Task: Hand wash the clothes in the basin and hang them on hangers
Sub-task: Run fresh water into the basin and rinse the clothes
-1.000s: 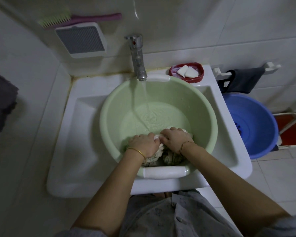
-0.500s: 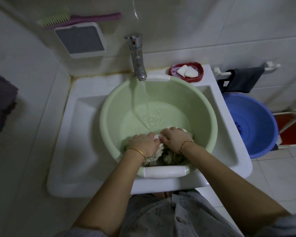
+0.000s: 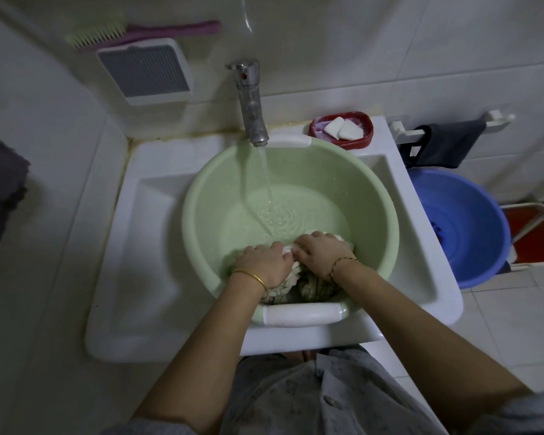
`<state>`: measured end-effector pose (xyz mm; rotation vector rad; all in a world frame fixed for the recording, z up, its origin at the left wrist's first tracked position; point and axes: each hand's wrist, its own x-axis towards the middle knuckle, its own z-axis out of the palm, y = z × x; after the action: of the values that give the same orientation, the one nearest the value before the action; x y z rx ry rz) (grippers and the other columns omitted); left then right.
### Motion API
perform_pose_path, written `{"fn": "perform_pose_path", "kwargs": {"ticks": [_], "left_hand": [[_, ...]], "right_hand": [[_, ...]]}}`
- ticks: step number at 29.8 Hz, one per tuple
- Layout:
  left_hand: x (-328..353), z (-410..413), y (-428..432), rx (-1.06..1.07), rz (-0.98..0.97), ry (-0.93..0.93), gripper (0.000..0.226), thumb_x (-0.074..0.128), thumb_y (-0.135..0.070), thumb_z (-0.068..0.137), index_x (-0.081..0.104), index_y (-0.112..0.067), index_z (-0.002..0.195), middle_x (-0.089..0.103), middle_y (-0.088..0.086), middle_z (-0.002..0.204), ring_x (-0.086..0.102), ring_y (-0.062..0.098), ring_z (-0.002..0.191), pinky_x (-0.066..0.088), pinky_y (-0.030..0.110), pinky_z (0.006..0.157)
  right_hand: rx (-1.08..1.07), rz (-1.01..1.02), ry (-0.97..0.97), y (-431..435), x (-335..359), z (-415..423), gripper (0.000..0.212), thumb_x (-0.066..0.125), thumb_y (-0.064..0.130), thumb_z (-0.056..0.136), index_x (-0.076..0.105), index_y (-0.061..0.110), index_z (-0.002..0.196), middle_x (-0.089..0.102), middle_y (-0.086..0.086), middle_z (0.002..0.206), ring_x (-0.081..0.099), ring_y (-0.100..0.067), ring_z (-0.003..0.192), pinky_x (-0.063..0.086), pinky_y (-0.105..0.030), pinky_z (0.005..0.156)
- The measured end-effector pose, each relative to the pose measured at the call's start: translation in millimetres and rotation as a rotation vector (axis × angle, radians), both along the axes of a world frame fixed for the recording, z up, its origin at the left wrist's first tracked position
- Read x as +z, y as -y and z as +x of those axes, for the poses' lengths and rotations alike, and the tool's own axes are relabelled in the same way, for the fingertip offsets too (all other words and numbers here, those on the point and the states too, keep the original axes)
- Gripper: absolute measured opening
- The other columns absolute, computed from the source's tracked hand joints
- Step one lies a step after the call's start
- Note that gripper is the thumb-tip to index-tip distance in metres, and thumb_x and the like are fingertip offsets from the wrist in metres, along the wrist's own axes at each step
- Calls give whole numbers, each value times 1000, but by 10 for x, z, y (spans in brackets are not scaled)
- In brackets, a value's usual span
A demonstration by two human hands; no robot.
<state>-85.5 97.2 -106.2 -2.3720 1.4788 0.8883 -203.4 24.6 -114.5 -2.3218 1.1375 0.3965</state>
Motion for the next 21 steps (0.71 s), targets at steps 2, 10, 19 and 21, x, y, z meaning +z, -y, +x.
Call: {"fn": "perform_pose_path", "kwargs": {"ticks": [2,10,19,21], "left_hand": [[9,-5,0,1,0,0,47,22,-44,98,41,-19,134,49,18,134,44,36,122,33,42,99],[12,-11,0,4,-1,1,47,23,-44,99,40,-20,135,48,18,135,44,37,123,32,41,100],[-6,-13,3,8,-1,0,47,23,-44,99,41,-19,134,49,18,134,44,37,122,33,41,99],[-5,-14,4,9,0,-1,47,23,-44,99,41,-19,134,49,18,134,44,37,122,33,41,99]], "right_hand": [[-1,-1,-1,0,2,-2,43,34,45,99,52,19,128,51,-11,128,45,-30,120,36,-37,94],[-7,2,0,1,-13,1,43,35,45,98,52,19,129,50,-11,130,44,-30,122,37,-38,97],[-10,9,10,1,-12,-6,44,35,45,98,52,19,129,51,-11,129,44,-30,122,37,-39,98],[-7,9,8,3,-8,-8,44,35,45,98,52,19,129,51,-11,129,45,-30,122,37,-39,97]]}}
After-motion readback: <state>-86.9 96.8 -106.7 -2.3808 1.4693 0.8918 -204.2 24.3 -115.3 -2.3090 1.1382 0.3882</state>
